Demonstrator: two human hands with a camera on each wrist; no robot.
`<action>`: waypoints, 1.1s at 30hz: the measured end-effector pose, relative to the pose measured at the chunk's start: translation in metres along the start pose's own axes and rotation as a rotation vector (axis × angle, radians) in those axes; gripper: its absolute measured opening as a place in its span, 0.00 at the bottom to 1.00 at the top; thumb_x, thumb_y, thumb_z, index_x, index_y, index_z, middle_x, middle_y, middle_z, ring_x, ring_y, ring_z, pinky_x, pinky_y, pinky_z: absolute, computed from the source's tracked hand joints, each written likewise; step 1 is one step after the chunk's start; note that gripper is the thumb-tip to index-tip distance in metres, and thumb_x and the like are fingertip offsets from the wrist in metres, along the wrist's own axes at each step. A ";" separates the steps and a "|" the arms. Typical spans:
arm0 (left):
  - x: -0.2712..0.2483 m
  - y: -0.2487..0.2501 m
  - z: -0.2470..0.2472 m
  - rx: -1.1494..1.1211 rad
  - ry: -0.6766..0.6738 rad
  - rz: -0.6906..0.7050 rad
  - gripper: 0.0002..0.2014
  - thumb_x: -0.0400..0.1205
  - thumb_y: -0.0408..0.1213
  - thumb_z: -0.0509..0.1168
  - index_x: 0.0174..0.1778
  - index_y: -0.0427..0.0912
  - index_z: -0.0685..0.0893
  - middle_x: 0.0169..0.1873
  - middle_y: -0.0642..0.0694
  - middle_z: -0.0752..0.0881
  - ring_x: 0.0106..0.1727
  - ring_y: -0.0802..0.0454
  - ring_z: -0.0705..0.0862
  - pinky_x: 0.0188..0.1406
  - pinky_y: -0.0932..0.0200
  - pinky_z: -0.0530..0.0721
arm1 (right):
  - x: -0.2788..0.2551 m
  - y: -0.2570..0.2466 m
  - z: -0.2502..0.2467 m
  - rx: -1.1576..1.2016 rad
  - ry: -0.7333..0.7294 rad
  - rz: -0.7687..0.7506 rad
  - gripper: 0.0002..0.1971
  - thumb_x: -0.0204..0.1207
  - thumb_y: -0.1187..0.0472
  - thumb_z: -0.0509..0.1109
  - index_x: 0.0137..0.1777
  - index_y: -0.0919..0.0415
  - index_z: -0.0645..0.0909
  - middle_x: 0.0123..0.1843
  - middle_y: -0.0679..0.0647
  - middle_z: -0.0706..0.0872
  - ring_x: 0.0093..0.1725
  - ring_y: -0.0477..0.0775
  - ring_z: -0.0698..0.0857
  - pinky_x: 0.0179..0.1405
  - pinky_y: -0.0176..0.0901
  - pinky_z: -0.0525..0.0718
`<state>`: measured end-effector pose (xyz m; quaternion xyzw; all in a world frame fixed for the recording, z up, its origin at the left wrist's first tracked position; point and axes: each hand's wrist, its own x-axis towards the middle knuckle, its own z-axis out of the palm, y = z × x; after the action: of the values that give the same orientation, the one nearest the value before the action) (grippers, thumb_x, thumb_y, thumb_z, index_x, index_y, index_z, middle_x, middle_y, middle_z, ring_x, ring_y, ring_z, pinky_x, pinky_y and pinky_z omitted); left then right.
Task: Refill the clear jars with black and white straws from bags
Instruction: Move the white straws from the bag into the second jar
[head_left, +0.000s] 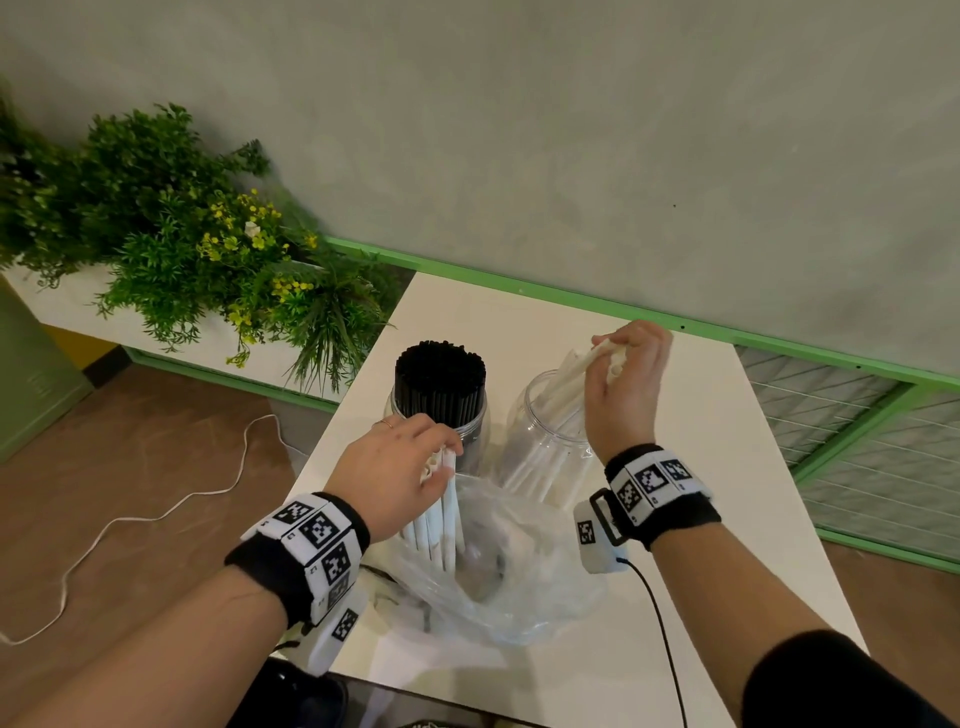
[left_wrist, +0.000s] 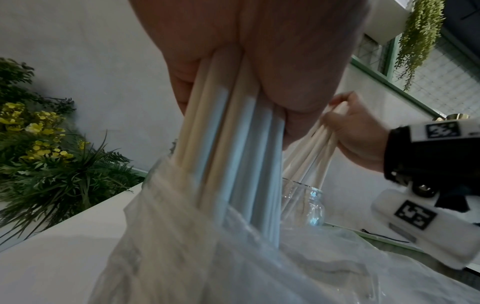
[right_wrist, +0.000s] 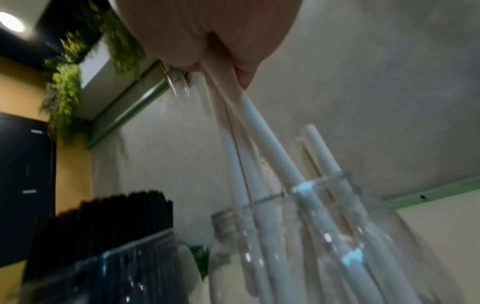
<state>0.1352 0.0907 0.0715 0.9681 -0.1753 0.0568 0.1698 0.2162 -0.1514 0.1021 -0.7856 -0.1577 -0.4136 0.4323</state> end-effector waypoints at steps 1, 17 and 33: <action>0.000 0.000 0.000 -0.001 0.007 0.000 0.18 0.77 0.54 0.49 0.54 0.57 0.81 0.49 0.58 0.83 0.48 0.53 0.80 0.49 0.61 0.77 | -0.002 0.004 0.005 -0.009 -0.043 0.011 0.07 0.79 0.75 0.58 0.54 0.68 0.71 0.58 0.58 0.68 0.53 0.54 0.81 0.57 0.24 0.74; -0.002 0.000 -0.002 0.004 -0.020 -0.015 0.20 0.77 0.55 0.48 0.56 0.57 0.80 0.51 0.58 0.82 0.50 0.51 0.80 0.51 0.57 0.80 | 0.000 0.028 0.000 -0.417 -0.761 0.265 0.17 0.83 0.57 0.65 0.69 0.59 0.72 0.63 0.58 0.83 0.58 0.60 0.81 0.48 0.44 0.73; -0.004 0.000 -0.001 0.015 -0.002 0.000 0.19 0.77 0.55 0.48 0.55 0.57 0.80 0.50 0.57 0.82 0.49 0.52 0.80 0.48 0.62 0.74 | 0.026 0.024 -0.042 -0.336 -0.762 0.472 0.04 0.78 0.64 0.71 0.51 0.58 0.81 0.45 0.57 0.85 0.35 0.56 0.86 0.35 0.38 0.78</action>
<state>0.1310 0.0920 0.0720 0.9694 -0.1753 0.0572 0.1623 0.2249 -0.2021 0.1210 -0.9546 -0.0530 -0.0065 0.2930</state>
